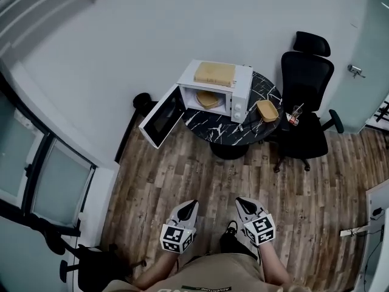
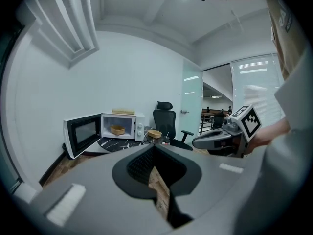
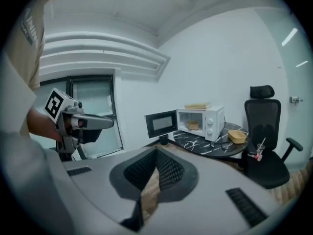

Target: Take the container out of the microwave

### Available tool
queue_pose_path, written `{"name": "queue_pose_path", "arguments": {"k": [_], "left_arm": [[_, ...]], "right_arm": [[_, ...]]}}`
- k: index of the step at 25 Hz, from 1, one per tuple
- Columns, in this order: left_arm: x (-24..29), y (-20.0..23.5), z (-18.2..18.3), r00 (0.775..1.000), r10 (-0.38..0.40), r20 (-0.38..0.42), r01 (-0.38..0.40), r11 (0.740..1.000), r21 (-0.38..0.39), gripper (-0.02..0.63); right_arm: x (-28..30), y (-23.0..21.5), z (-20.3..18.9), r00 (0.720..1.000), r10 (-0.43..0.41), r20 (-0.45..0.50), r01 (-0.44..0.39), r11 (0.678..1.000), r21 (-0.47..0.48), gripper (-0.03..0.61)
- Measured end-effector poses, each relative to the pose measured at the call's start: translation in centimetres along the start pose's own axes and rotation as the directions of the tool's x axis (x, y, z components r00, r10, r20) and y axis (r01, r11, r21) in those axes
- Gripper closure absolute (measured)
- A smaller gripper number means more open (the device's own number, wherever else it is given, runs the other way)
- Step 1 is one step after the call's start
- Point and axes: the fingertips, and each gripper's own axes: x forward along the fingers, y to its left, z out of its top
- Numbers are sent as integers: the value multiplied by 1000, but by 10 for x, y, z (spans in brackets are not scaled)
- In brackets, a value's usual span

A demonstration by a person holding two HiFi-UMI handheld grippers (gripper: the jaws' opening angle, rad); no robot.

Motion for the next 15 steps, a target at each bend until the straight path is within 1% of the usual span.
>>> {"name": "queue_pose_path", "arguments": {"k": [3, 7, 10, 15], "left_arm": [[36, 11, 24, 1000, 19, 18, -19, 1000, 12, 612], [80, 19, 44, 999, 43, 19, -43, 999, 15, 612], [109, 27, 52, 998, 60, 9, -60, 998, 11, 612], [142, 44, 57, 994, 113, -4, -113, 994, -10, 612]], "right_arm": [[25, -33, 19, 1000, 31, 4, -31, 999, -37, 569], [52, -72, 30, 997, 82, 3, -81, 996, -44, 569], [74, -99, 38, 993, 115, -4, -115, 993, -39, 569], [110, -131, 53, 986, 165, -8, -165, 984, -69, 569]]}}
